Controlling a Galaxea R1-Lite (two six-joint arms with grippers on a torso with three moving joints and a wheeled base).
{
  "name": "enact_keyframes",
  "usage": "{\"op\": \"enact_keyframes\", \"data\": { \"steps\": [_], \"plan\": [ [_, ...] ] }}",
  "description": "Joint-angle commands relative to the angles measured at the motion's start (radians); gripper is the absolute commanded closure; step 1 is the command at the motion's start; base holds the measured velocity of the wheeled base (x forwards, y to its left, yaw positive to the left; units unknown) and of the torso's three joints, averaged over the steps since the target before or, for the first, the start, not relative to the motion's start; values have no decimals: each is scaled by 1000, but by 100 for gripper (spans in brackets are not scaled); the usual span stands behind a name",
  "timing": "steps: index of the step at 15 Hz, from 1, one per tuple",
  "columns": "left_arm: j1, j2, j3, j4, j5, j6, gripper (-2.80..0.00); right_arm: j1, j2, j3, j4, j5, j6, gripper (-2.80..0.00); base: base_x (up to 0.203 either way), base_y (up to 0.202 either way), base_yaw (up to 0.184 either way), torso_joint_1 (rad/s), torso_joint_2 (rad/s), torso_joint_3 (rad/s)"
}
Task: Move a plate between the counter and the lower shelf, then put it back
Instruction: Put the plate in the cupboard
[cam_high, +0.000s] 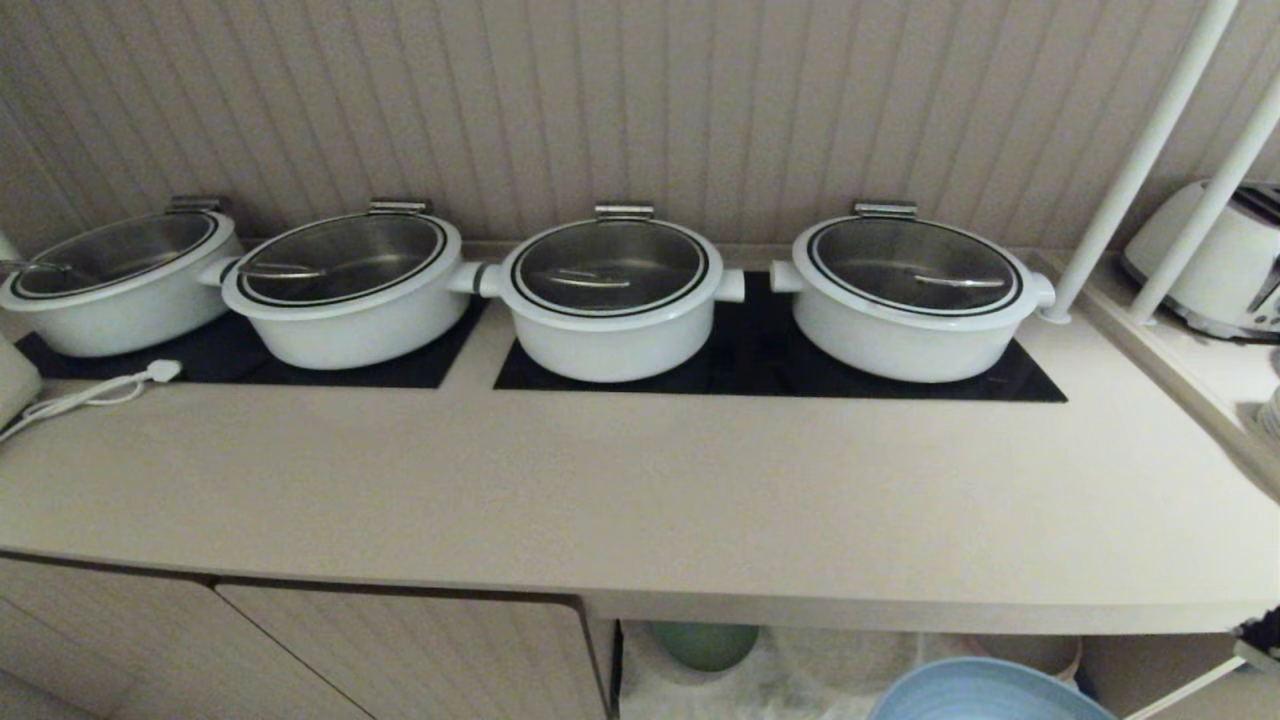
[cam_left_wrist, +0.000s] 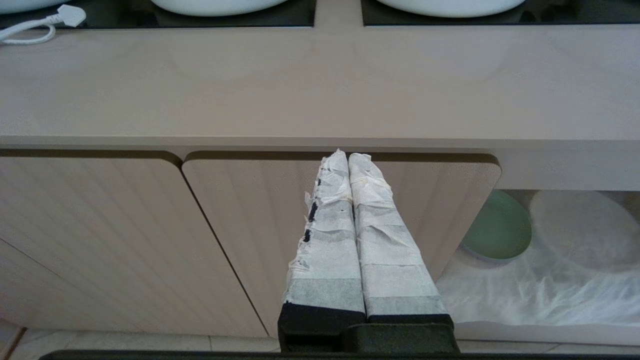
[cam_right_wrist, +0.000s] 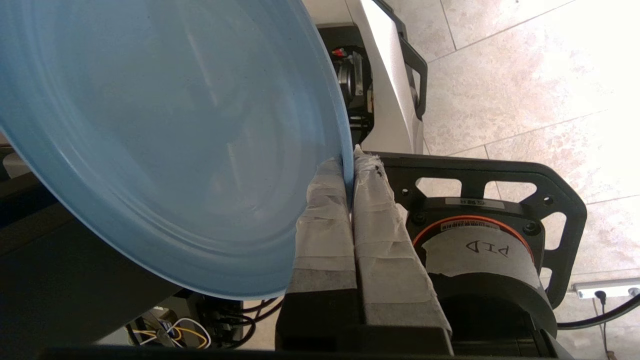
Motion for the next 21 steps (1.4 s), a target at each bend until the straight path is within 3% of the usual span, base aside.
{"op": "enact_keyframes", "data": {
  "steps": [1, 15, 21],
  "plan": [
    [0, 0, 0, 0, 0, 0, 0, 2, 2, 4, 4, 1, 2, 0, 0, 0, 0, 0, 0, 0],
    [0, 0, 0, 0, 0, 0, 0, 0, 5, 12, 2, 1, 2, 0, 0, 0, 0, 0, 0, 0],
    [0, 0, 0, 0, 0, 0, 0, 1, 5, 13, 2, 1, 2, 0, 1, -157, -1, 0, 2, 0]
  ]
}}
